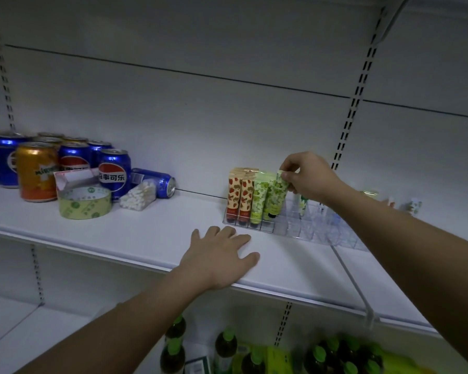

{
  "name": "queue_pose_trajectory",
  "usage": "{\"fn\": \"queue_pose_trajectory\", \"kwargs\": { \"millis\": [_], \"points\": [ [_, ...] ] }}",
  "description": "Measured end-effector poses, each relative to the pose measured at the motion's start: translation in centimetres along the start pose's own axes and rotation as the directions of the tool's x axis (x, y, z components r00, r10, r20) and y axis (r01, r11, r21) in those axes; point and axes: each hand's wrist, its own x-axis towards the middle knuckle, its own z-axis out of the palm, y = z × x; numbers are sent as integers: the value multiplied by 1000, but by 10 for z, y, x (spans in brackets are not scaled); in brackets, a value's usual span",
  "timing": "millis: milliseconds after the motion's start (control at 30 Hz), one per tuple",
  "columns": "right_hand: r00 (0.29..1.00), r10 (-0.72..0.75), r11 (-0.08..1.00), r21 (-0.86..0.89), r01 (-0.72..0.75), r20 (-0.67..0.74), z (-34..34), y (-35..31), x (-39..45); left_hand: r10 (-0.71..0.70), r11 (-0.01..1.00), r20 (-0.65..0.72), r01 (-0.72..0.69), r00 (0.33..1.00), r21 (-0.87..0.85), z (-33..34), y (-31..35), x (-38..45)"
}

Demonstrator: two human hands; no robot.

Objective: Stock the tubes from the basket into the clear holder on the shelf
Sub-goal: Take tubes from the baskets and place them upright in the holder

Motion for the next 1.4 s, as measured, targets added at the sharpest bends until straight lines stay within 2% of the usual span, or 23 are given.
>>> {"fn": "queue_pose_trajectory", "kwargs": {
  "millis": [500,700,867,1000,1167,1300,1400],
  "points": [
    [989,88,996,5,-90,123,32,1,7,-6,1000,-36,6,999,-4,2,-1,2],
    [999,37,990,-139,-32,33,26,1,-5,-18,1000,-55,17,998,-16,1,0,2],
    [997,66,987,-149,-60,31,5,-5,-27,-35,999,-50,34,998,-23,0,0,0],
    [988,84,985,-161,-63,126,-8,-17,-61,-71,997,-70,71,995,7,-6,7,-9],
    [958,57,989,-148,-15,283,-13,-35,-111,-178,984,-176,173,968,-41,-12,21,-39],
    [927,16,991,-128,35,374,-19,-54,-153,-175,978,-321,126,931,-168,-23,33,-90],
    [907,27,996,-90,13,421,-10,-63,-185,-164,962,-404,56,900,-266,-16,34,-134]
  ]
}}
